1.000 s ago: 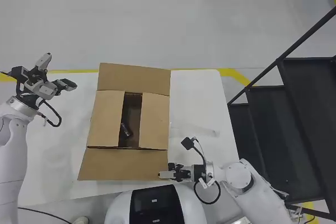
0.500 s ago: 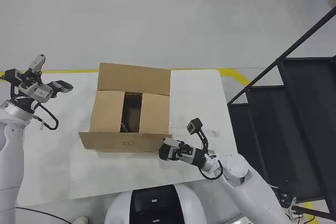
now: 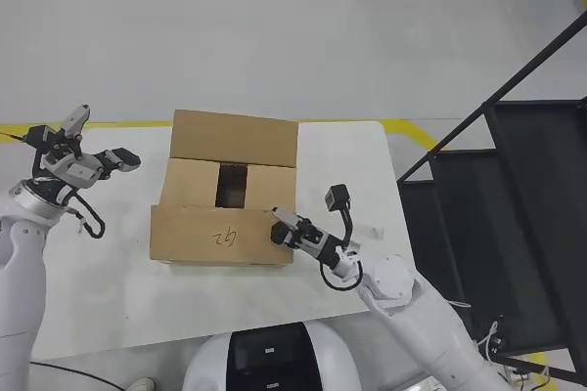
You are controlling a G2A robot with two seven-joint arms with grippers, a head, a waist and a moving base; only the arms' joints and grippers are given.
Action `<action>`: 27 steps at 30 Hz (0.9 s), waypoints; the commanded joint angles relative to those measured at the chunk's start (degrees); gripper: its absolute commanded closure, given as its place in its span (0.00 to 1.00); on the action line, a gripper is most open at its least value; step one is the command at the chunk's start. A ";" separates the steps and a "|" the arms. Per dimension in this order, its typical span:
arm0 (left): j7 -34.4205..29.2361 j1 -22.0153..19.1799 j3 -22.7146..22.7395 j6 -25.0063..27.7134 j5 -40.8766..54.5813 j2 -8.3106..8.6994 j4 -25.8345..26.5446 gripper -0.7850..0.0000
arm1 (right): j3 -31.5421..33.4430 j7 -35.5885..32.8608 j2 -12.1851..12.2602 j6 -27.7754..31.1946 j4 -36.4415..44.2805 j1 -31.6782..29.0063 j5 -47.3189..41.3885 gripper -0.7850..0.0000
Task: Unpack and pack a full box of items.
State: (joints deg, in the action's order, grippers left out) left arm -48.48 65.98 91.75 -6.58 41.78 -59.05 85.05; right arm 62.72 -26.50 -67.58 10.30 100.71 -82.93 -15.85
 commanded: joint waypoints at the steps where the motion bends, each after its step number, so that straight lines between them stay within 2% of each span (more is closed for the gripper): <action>1: 1.79 -2.37 -2.17 0.92 -1.21 -0.30 -3.14 0.00 | -0.57 0.59 -0.15 0.10 -0.16 0.57 1.23 0.00; 4: 3.27 -6.79 -5.82 4.38 -3.41 -0.93 -8.90 0.00 | -1.41 1.19 -0.41 0.52 -0.24 1.18 1.78 0.00; 8: 5.48 -12.47 -10.77 13.20 -9.38 -1.90 -17.10 0.00 | -2.04 1.25 -0.59 0.92 0.17 1.22 2.14 0.00; 12: 6.61 -16.76 -15.03 21.57 -13.18 -3.06 -24.59 0.00 | -2.14 0.84 -0.62 1.26 0.61 0.93 2.65 0.00; 15: 5.99 -19.30 -17.49 25.99 -13.76 -3.93 -29.50 0.00 | -2.02 0.46 -0.60 1.45 0.87 0.71 2.89 0.00; 27: 5.75 -19.73 -17.87 26.77 -13.49 -4.11 -30.39 0.00 | -1.41 -4.73 -0.28 1.03 2.20 1.11 4.55 0.00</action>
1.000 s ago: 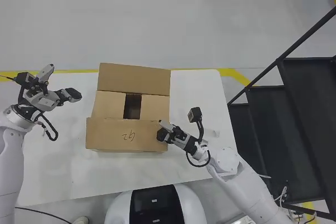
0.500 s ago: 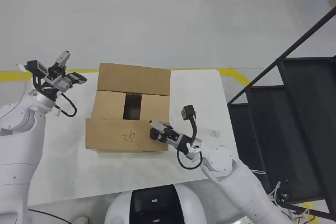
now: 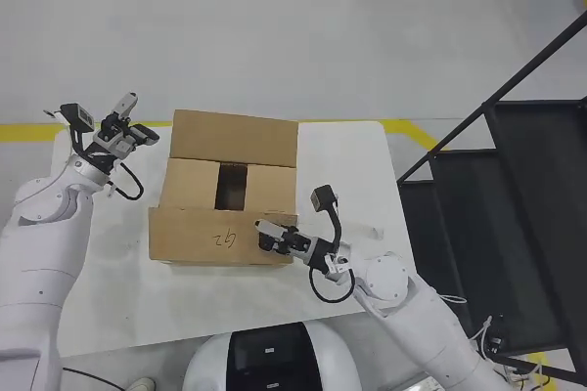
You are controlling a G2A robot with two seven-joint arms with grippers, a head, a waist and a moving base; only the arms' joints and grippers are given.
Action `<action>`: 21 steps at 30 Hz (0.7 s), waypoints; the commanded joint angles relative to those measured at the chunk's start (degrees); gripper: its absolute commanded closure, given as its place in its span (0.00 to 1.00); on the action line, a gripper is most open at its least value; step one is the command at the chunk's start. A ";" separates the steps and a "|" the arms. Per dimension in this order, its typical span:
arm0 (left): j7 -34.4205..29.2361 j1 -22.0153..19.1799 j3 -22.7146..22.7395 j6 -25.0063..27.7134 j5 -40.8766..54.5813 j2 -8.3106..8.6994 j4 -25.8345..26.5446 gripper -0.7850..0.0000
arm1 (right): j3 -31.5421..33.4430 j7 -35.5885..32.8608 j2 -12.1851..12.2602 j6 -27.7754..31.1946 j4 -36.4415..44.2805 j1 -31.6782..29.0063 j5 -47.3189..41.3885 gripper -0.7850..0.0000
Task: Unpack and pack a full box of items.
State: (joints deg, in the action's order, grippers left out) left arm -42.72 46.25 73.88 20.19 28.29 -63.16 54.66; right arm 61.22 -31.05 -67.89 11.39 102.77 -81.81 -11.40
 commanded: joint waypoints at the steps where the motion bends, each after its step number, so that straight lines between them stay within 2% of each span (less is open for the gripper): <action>1: 0.00 0.00 0.00 0.00 0.00 0.00 0.00 0.00 | 0.19 -0.41 0.06 -0.17 0.29 -0.01 0.27 0.00; 6: 1.64 0.76 -0.18 -0.93 -0.36 -0.11 0.47 0.00 | 0.51 -1.22 0.16 -0.71 0.41 0.30 1.29 0.00; 9: 2.86 0.16 -1.12 0.55 -2.14 -0.43 -0.16 0.00 | 0.57 -1.33 0.19 -0.68 0.41 0.50 2.18 0.00; 13: 4.53 -2.10 -3.22 3.70 -5.43 -1.16 -3.55 0.00 | 1.23 -0.77 0.23 -0.42 0.79 0.20 1.65 0.00; 17: 3.63 -5.01 -6.14 8.10 -9.83 -2.01 -8.49 0.00 | 2.02 -0.41 0.35 -0.24 1.00 -0.51 1.68 0.00; 21: 2.48 -7.81 -8.28 11.96 -9.96 -3.18 -13.64 0.00 | 2.61 -0.22 0.45 -0.28 1.41 -1.15 1.60 0.00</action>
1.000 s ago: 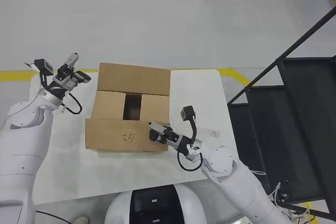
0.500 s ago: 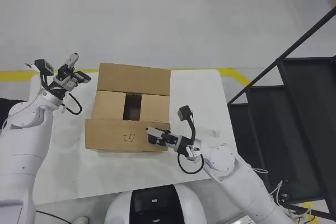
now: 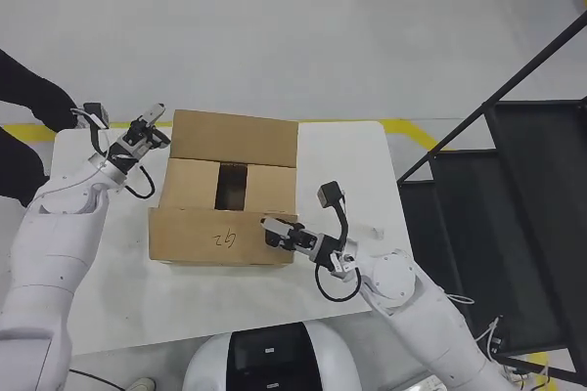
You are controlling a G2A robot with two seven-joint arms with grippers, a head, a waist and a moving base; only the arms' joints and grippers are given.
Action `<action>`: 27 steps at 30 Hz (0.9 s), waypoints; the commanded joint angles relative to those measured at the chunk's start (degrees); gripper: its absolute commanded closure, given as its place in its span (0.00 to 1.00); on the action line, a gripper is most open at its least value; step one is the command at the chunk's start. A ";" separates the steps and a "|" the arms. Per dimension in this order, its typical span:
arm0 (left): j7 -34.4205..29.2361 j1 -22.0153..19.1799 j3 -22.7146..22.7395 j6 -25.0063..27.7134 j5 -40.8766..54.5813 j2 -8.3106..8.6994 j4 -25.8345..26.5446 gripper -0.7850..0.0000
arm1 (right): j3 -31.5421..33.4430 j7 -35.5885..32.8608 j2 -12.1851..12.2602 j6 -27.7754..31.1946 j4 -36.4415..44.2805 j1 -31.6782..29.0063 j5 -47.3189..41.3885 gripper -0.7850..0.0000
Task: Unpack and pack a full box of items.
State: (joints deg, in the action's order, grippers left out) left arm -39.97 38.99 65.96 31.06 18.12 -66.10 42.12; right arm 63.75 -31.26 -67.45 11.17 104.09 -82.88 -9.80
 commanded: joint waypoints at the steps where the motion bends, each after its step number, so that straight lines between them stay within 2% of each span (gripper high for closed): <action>1: -0.88 -1.23 -0.75 2.19 0.52 -0.52 -2.25 0.00 | 0.18 0.06 0.03 -0.12 0.21 -0.20 0.02 0.00; 3: -3.21 -2.28 -1.23 5.19 2.60 -1.09 -4.32 0.00 | 0.29 0.04 0.06 -0.19 0.46 -0.42 0.08 0.00; 8: -8.94 -5.48 -2.24 7.97 5.86 -2.25 -10.33 0.00 | 0.14 0.04 0.09 -0.61 0.89 -0.81 0.70 0.00; 15: -22.13 -7.45 -0.44 11.13 16.53 -2.92 -14.41 0.00 | -0.53 0.24 0.00 -1.22 0.83 -0.76 1.17 0.00; 19: -25.81 -5.89 0.48 7.45 19.40 -2.19 -10.56 0.00 | -1.28 0.45 -0.12 -1.62 0.63 -0.73 1.46 0.00; 27: -29.94 -1.37 1.76 3.33 17.40 0.49 -3.36 0.00 | -1.75 0.52 -0.16 -2.13 0.18 -0.43 2.75 0.00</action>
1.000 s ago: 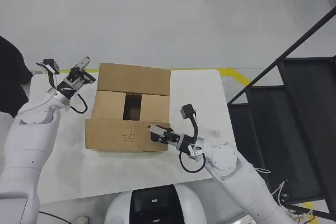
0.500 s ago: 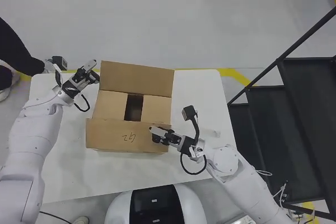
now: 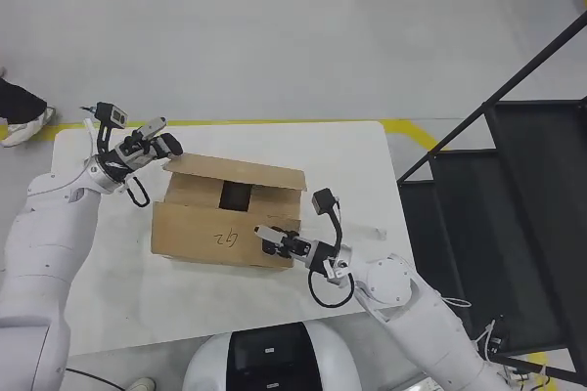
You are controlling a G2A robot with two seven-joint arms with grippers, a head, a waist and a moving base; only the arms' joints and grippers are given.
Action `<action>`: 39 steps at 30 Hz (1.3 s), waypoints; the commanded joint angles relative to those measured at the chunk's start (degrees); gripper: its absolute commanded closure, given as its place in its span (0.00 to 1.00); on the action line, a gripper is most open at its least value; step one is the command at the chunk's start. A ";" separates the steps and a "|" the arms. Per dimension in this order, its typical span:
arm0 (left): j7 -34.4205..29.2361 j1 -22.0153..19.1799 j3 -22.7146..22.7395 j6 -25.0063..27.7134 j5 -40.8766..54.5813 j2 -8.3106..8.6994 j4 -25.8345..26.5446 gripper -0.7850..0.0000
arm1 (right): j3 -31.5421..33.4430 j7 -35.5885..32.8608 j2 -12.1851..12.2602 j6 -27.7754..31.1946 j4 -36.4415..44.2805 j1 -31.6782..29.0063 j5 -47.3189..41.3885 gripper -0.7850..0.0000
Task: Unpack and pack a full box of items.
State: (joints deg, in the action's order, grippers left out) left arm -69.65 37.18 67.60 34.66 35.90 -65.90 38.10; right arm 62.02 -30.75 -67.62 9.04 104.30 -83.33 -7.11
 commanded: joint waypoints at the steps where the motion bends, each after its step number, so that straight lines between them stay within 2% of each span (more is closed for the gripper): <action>1: -0.56 0.88 0.21 -0.59 -0.95 0.62 1.39 0.00 | -0.01 0.00 0.00 -0.03 -0.08 0.07 0.22 0.00; 7: -4.14 2.48 -0.40 -4.17 -4.48 2.11 4.64 0.00 | 0.20 1.54 0.02 -0.22 -0.09 0.17 2.64 0.00; 10: -4.82 3.00 -0.40 -4.85 -3.43 2.43 6.57 0.00 | 0.60 3.69 0.09 -1.71 -0.55 0.49 6.65 0.00; 14: -7.32 3.43 -0.70 -7.35 -2.69 2.87 8.61 0.00 | 0.39 6.84 -0.17 -3.63 -0.39 0.45 7.13 0.00; 21: -11.26 2.83 -1.57 -11.29 -6.83 3.95 10.16 0.00 | 0.96 8.88 -0.28 -6.15 -0.63 0.29 7.79 0.00; 30: -15.37 5.64 0.92 -15.40 -5.61 5.84 15.30 0.00 | 0.99 9.06 -0.45 -6.44 -1.10 0.87 8.35 0.00; 35: -16.00 7.45 1.55 -16.50 -9.69 6.86 17.45 0.00 | 0.70 9.04 -0.60 -6.80 -1.92 1.56 9.04 0.00; 39: -13.83 7.91 2.22 -16.79 -12.03 7.35 18.20 0.00 | 0.77 9.18 -0.72 -7.07 -2.34 2.16 9.05 0.00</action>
State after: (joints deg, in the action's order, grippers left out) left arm -83.99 45.00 69.68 17.96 24.30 -58.65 56.17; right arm 62.73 -21.63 -68.31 2.02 101.98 -81.25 2.06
